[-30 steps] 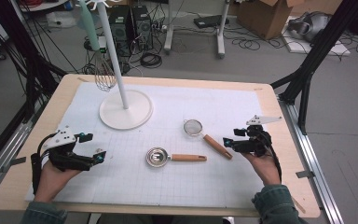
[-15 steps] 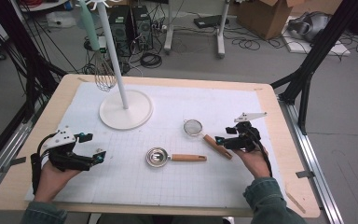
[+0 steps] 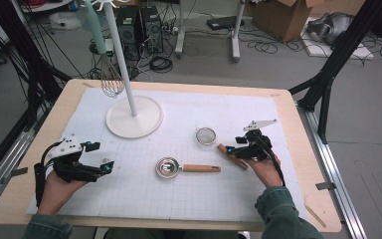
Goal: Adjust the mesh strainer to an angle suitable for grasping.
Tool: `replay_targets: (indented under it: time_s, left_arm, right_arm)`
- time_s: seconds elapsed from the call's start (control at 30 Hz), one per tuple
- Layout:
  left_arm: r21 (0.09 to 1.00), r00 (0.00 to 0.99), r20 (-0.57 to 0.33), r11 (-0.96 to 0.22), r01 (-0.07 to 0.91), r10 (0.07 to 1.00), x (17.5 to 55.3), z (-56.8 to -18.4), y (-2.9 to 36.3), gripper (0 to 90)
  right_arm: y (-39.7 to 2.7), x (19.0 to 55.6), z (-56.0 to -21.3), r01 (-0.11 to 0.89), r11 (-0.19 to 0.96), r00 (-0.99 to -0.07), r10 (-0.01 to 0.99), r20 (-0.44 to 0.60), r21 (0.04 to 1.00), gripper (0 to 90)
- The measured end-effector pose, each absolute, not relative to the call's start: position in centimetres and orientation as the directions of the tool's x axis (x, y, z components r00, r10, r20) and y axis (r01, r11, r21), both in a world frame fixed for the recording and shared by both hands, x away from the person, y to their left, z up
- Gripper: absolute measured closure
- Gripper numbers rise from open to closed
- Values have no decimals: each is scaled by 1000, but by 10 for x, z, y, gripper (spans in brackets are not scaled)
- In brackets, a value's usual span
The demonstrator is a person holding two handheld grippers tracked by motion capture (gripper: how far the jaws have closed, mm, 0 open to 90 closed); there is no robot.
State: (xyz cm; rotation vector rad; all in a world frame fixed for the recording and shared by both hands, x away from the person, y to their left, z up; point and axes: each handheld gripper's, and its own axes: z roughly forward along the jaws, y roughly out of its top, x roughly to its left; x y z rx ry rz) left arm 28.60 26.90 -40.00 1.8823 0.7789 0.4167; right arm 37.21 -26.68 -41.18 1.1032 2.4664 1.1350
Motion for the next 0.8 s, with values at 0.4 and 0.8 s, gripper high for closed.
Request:
replay_targets:
  time_s: [0.4,0.8]
  left_arm:
    - [903,730,-56,-277,329,681,286,-399,270,110]
    - [904,729,-55,-276,327,683,286,-399,272,110]
  right_arm:
    - [-249,378,-423,544,479,-725,682,98,688,469]
    - [-233,383,-431,522,540,-746,664,46,660,571]
